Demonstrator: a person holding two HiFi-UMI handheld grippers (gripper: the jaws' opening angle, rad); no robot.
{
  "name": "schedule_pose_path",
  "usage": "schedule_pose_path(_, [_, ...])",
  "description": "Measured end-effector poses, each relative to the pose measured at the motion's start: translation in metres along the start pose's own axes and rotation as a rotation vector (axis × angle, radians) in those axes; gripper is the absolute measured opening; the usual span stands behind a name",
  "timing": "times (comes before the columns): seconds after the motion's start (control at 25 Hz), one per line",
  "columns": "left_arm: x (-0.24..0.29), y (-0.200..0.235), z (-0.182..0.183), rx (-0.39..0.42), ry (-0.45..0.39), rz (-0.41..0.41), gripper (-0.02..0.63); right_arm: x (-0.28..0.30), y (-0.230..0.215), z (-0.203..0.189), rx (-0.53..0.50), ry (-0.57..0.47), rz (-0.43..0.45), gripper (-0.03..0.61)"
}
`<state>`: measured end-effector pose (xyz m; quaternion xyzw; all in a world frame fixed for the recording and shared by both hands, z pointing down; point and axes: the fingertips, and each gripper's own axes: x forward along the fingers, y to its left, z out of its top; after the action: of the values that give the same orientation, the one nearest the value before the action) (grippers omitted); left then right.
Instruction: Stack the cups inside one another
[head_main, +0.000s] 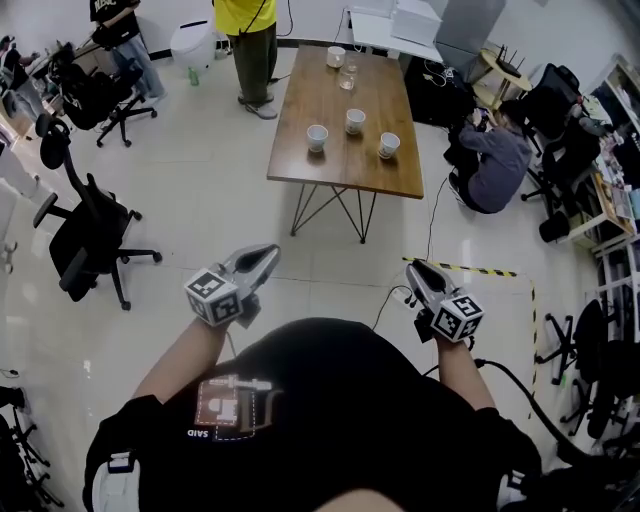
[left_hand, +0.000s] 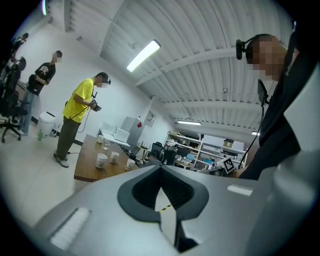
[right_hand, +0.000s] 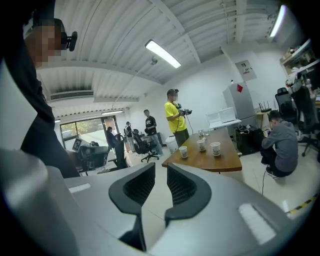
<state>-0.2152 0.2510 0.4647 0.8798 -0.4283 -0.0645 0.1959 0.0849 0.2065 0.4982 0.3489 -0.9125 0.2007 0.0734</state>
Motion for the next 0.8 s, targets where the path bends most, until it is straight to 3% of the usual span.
schedule_pose_path(0.24, [0.038,0.037,0.01,-0.027,0.007,0.038,0.002,0.051,-0.048,0.016,0.026,0.005,0.016,0.087])
schedule_pose_path(0.48, [0.106,0.072,0.018,-0.017,-0.016,0.158,0.002,0.118,-0.131,0.031,-0.015,0.057,0.134,0.087])
schedule_pose_path(0.64, [0.157,0.089,0.032,-0.041,-0.05,0.246,0.002,0.161,-0.183,0.064,-0.088,0.121,0.231,0.091])
schedule_pose_path(0.8, [0.2,0.102,0.05,-0.029,-0.06,0.302,0.002,0.204,-0.222,0.104,-0.158,0.119,0.302,0.1])
